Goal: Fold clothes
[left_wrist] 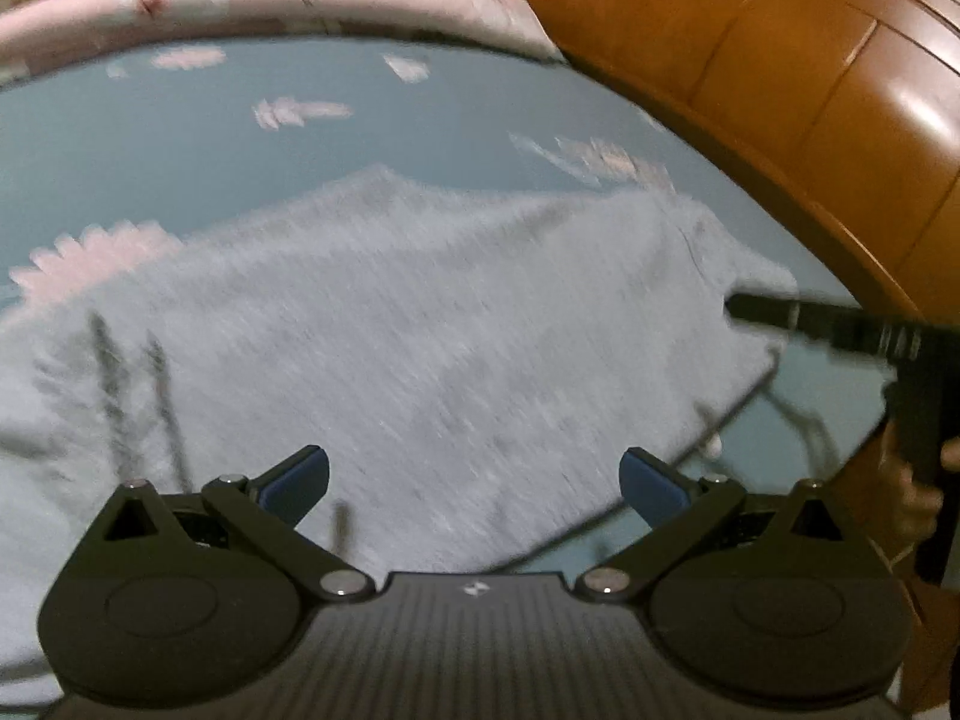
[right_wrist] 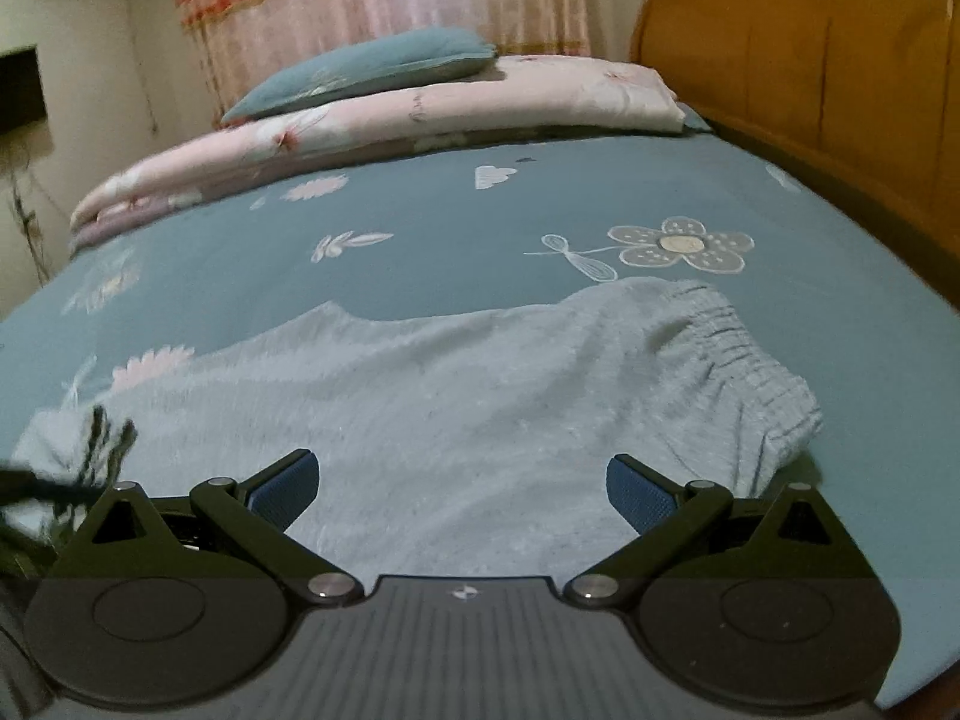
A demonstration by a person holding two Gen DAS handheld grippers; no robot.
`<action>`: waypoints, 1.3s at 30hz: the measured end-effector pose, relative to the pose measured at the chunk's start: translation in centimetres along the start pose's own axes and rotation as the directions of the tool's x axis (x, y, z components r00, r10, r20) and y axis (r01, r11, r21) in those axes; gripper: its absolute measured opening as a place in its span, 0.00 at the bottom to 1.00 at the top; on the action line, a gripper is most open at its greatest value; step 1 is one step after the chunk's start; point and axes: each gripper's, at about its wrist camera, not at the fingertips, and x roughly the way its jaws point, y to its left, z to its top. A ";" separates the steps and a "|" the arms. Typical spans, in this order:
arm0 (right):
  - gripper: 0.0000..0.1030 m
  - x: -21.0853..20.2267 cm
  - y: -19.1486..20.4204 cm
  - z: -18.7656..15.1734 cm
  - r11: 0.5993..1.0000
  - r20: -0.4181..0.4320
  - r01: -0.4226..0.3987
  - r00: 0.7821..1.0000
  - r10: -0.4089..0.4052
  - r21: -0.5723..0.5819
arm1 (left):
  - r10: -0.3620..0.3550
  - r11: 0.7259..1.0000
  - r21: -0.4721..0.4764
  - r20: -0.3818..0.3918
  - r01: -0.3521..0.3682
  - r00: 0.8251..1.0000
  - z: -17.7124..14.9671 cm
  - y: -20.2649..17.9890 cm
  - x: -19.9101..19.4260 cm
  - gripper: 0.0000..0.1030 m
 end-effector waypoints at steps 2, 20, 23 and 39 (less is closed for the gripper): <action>1.00 -0.2 -0.9 0.1 1.000 0.015 0.003 1.000 -0.003 0.018 | -0.017 1.000 -0.013 -0.026 0.017 1.000 -0.5 0.2 0.9 0.99; 1.00 1.7 -18.9 -2.8 0.639 0.163 -0.294 0.952 0.258 0.711 | -0.034 0.999 -0.006 -0.027 0.034 0.999 0.1 -1.1 0.5 0.99; 1.00 3.8 -19.5 -3.5 0.569 0.142 -0.272 0.954 0.263 0.776 | -0.026 1.000 -0.014 -0.041 0.025 0.999 0.0 -1.0 0.7 0.99; 1.00 7.2 -18.4 -2.0 0.495 0.046 -0.210 0.946 0.322 0.843 | -0.043 0.999 -0.021 -0.057 0.042 0.997 0.5 -1.3 1.4 0.99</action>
